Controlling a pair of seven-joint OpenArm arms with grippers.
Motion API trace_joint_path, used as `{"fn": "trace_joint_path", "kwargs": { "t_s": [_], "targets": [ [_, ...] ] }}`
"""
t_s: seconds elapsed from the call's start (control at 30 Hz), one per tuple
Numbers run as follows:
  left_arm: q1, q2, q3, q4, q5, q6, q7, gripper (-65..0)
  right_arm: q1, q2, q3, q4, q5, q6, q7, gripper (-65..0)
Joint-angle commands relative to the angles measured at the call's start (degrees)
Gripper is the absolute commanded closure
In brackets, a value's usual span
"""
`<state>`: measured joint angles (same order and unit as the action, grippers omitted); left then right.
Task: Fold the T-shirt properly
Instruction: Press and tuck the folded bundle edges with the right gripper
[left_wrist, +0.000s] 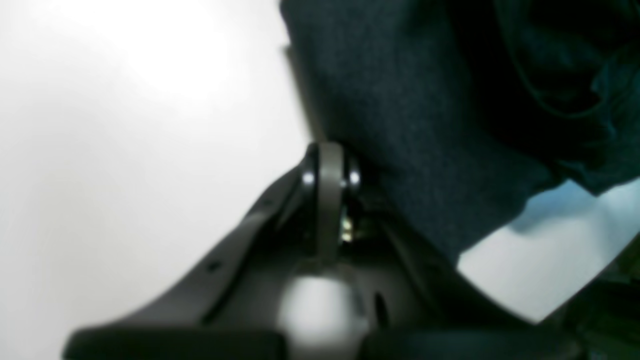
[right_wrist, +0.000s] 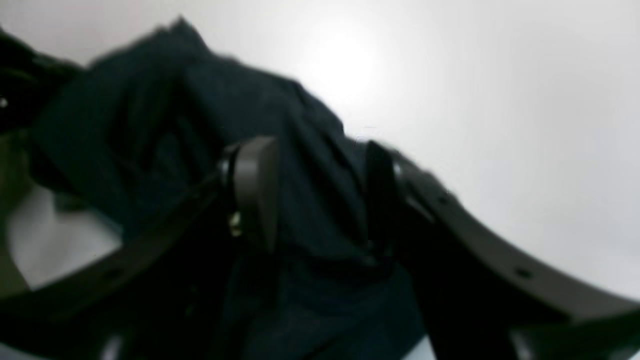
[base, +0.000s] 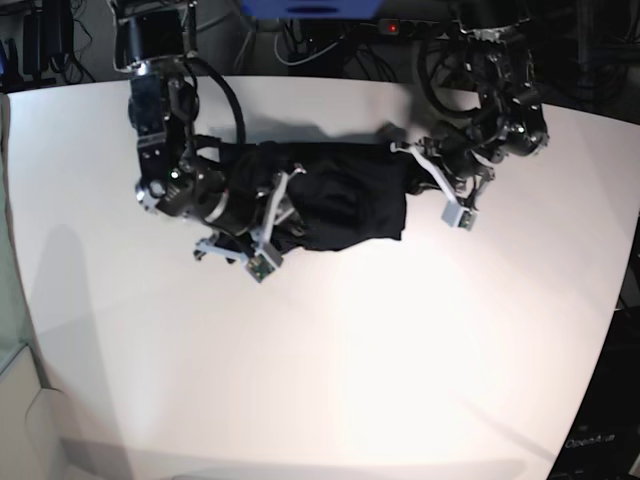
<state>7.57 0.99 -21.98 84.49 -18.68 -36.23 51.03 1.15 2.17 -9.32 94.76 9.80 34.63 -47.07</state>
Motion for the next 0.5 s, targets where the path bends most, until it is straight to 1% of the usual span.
{"fn": "trace_joint_path", "kwargs": {
  "t_s": [0.0, 0.13, 0.23, 0.47],
  "targets": [
    [-0.06, -0.16, 0.04, 0.48, 1.14, 0.14, 1.50, 0.0, -0.14, -0.37, 0.57, 1.46, 1.14, 0.14, 1.57, -29.7],
    [-0.06, -0.16, 0.04, 0.48, 1.14, 0.14, 1.50, 0.0, -4.36, -0.64, 0.93, 4.10, 1.14, 0.14, 1.84, -29.8],
    [-0.06, -0.16, 0.04, 0.57, 1.14, 0.14, 1.50, 0.0, -6.73, -1.52, 0.75, 5.85, 1.14, 0.14, 4.04, -29.8],
    [-0.23, 0.02, 0.13, 0.57, 1.14, 0.14, 1.50, 0.0, -8.66, -1.78, -0.57, 5.85, 1.14, 0.14, 4.39, -29.8]
  ]
}}
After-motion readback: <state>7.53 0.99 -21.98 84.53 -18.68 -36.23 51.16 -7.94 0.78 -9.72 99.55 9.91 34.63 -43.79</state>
